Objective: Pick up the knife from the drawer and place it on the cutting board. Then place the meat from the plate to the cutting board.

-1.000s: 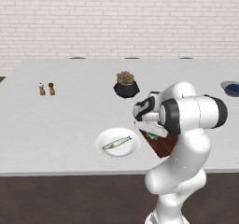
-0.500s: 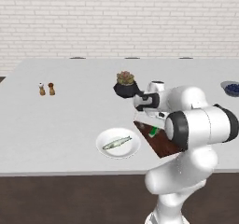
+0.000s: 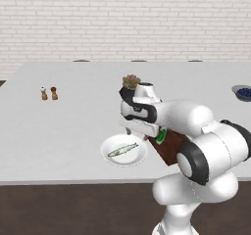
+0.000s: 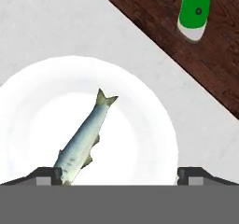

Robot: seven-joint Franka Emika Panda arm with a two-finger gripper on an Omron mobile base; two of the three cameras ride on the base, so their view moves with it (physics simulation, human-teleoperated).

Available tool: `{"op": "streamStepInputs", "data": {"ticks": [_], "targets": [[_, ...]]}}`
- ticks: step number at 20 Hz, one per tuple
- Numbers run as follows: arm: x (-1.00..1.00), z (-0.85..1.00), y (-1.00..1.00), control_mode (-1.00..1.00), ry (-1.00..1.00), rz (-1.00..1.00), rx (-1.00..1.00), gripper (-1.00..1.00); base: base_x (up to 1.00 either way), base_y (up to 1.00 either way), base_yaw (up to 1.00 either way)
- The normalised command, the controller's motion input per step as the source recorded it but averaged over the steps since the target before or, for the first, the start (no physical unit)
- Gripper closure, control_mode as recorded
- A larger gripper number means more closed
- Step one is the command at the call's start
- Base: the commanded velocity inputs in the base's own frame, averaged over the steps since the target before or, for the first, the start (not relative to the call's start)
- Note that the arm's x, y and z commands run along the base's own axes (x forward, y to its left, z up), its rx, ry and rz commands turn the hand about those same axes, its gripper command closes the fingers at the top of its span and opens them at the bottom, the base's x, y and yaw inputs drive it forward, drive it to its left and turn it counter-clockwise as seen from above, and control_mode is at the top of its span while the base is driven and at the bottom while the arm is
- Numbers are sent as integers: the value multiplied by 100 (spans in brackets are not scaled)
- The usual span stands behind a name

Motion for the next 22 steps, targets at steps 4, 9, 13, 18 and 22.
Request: {"op": "streamStepInputs", "data": {"ticks": [4, 9, 13, 18, 22], "targets": [[0, -25, 70, -100, 0, 0, 0, -100, 0, 0, 0], [-3, -36, 28, -100, -4, -2, -5, -100, 0, 0, 0], [0, -38, 11, -100, -8, -7, -8, -100, 0, 0, 0], [5, -30, 3, -100, -6, -8, -6, -100, 0, 0, 0], [41, -26, 0, -100, -4, -9, -2, -100, 0, 0, 0]]}}
